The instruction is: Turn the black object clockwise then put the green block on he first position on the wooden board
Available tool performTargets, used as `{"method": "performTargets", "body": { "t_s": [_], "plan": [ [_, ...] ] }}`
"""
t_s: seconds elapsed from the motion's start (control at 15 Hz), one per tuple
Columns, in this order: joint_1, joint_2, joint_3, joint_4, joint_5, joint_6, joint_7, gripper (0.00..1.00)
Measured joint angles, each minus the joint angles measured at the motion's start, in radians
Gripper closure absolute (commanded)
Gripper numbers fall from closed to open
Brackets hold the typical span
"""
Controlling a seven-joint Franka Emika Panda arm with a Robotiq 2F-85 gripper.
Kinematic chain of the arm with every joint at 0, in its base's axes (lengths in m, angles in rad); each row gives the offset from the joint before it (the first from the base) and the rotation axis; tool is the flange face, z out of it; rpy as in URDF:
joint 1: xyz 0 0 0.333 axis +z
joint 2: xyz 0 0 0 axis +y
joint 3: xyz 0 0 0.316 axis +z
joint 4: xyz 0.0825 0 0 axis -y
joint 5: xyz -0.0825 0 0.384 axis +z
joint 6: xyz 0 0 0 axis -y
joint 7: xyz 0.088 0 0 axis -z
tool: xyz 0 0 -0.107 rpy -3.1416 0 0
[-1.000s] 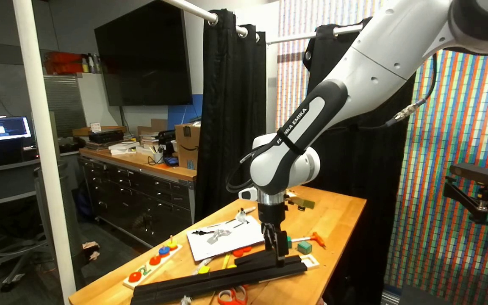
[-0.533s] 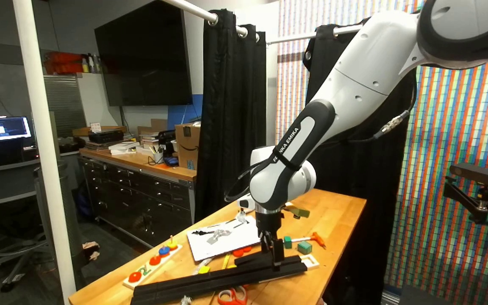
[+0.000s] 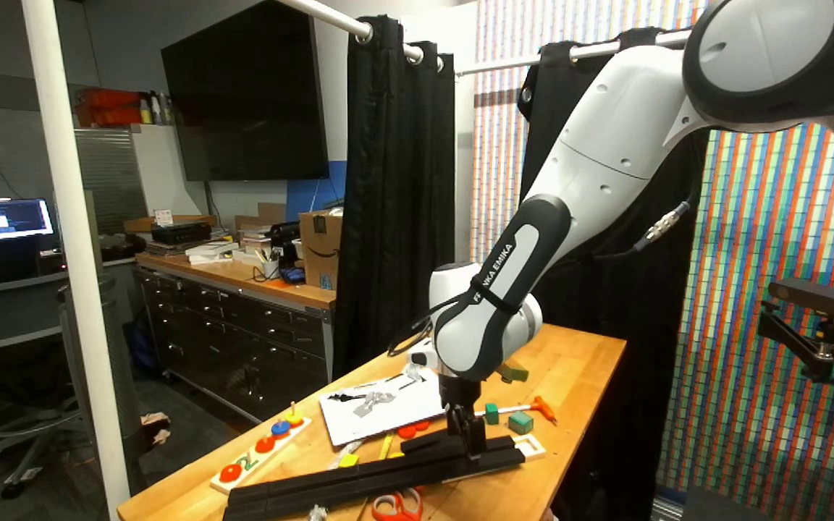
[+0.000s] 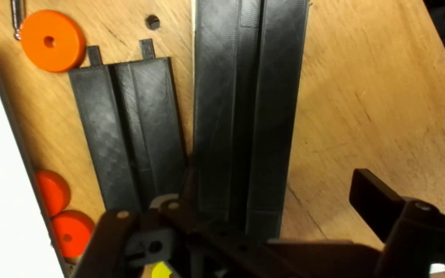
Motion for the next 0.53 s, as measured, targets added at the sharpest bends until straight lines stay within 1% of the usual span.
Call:
{"method": "performTargets", "body": {
  "t_s": [0.53],
  "plan": [
    [-0.011, 0.047, 0.000, 0.010, -0.042, 0.038, 0.059, 0.00]
  ]
}}
